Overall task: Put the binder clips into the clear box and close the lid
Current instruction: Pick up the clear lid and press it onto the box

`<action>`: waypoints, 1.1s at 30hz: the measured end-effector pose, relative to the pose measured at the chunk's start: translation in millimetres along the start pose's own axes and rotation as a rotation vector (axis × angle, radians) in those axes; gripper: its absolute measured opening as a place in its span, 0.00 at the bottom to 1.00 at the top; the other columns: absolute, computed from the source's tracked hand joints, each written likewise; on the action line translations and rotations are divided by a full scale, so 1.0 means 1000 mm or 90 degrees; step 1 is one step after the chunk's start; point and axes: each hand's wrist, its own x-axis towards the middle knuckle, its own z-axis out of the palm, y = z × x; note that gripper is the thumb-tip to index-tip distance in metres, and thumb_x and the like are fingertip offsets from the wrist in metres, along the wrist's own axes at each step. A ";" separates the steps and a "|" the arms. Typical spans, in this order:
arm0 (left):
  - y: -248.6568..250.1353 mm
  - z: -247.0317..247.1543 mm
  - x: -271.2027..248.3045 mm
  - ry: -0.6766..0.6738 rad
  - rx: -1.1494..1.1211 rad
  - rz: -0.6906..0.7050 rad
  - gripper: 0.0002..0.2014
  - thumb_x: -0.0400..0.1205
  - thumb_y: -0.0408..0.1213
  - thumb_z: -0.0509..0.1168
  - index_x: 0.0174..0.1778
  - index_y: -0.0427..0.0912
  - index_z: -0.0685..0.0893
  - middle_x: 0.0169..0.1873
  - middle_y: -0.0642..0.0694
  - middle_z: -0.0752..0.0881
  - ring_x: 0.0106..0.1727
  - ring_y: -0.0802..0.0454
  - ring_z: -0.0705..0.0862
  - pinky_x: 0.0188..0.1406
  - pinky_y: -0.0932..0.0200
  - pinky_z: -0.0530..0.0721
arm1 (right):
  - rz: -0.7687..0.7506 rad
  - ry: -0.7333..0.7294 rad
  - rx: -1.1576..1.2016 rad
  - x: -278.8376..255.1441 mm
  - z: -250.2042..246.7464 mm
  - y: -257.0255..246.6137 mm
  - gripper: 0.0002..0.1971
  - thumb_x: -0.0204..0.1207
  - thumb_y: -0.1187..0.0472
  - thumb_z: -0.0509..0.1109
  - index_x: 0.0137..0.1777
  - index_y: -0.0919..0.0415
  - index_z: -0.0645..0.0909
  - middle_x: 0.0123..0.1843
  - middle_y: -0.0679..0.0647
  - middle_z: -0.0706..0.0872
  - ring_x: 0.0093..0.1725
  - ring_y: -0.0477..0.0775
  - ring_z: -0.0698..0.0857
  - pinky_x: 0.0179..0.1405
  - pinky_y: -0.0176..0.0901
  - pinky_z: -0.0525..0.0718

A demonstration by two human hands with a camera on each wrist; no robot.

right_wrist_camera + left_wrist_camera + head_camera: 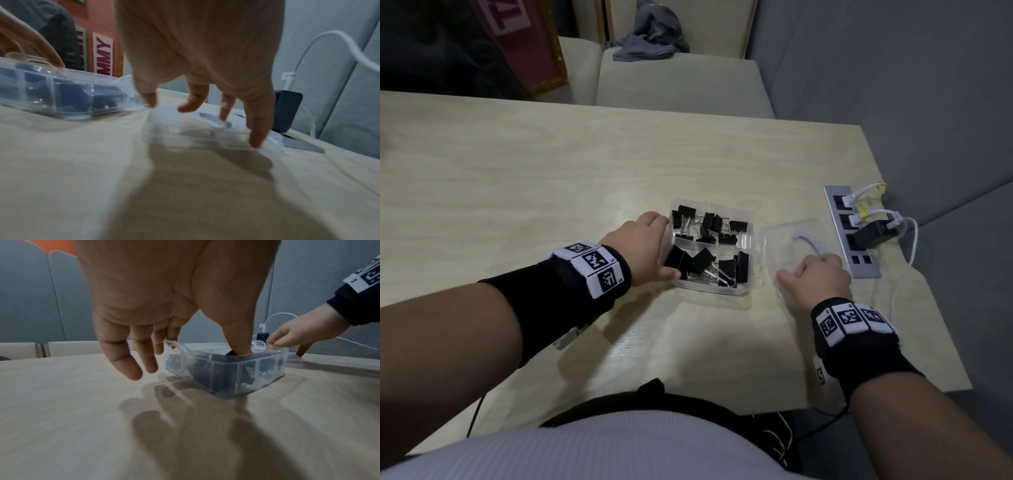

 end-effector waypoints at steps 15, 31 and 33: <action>0.000 -0.004 -0.002 -0.004 0.018 -0.006 0.48 0.66 0.63 0.74 0.77 0.44 0.63 0.77 0.47 0.67 0.68 0.40 0.79 0.64 0.42 0.81 | 0.159 -0.074 0.099 0.000 0.001 0.000 0.56 0.53 0.34 0.83 0.75 0.57 0.59 0.74 0.67 0.66 0.71 0.71 0.71 0.68 0.65 0.75; -0.006 -0.016 0.000 0.006 0.005 0.011 0.41 0.71 0.60 0.71 0.76 0.44 0.68 0.73 0.45 0.73 0.68 0.44 0.78 0.66 0.47 0.79 | 0.123 0.245 0.556 0.015 -0.049 -0.006 0.16 0.84 0.61 0.58 0.68 0.62 0.77 0.62 0.59 0.84 0.59 0.59 0.82 0.53 0.43 0.74; -0.009 -0.018 0.001 0.014 0.007 0.013 0.38 0.72 0.60 0.70 0.75 0.46 0.70 0.73 0.45 0.73 0.66 0.44 0.80 0.65 0.46 0.80 | 0.094 0.297 0.639 0.010 -0.066 -0.014 0.21 0.84 0.62 0.55 0.76 0.56 0.73 0.69 0.56 0.83 0.62 0.55 0.83 0.62 0.44 0.79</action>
